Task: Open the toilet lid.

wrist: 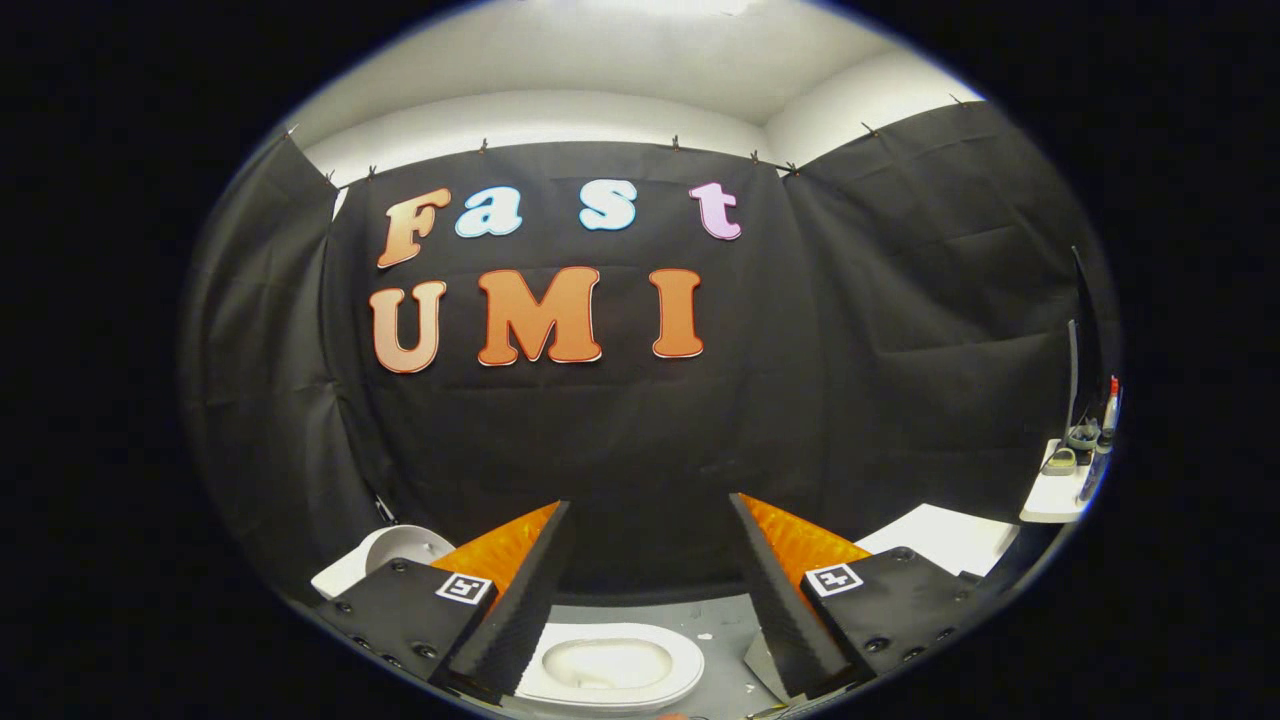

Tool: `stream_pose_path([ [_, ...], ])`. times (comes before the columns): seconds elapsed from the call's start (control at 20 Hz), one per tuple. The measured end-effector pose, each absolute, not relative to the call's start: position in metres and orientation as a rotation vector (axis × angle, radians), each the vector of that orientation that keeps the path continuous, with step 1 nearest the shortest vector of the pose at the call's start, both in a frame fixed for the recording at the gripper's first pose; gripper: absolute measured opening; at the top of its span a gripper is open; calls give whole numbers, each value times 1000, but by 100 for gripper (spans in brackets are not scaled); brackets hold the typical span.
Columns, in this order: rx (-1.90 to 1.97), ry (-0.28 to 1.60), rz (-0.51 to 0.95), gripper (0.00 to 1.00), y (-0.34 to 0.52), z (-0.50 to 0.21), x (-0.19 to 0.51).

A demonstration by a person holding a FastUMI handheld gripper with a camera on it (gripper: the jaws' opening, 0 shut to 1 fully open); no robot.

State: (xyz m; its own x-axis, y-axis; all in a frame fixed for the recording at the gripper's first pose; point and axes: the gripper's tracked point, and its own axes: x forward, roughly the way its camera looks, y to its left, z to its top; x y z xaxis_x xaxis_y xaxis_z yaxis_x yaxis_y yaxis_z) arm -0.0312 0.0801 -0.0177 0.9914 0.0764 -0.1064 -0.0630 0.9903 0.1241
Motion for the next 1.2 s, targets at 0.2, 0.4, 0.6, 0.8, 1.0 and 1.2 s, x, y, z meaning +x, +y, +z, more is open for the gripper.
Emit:
stream_pose_path([
  [0.2,155,122,105,98,92,-19,-34],
  [0.4,182,122,129,98,100,-14,-34],
  [0.6,151,109,98,98,93,-15,-27],
  [0.8,172,126,119,98,101,-20,-26],
  [1.0,186,137,105,98,103,-29,-21],
  [1.2,160,133,112,98,109,-27,-20],
])
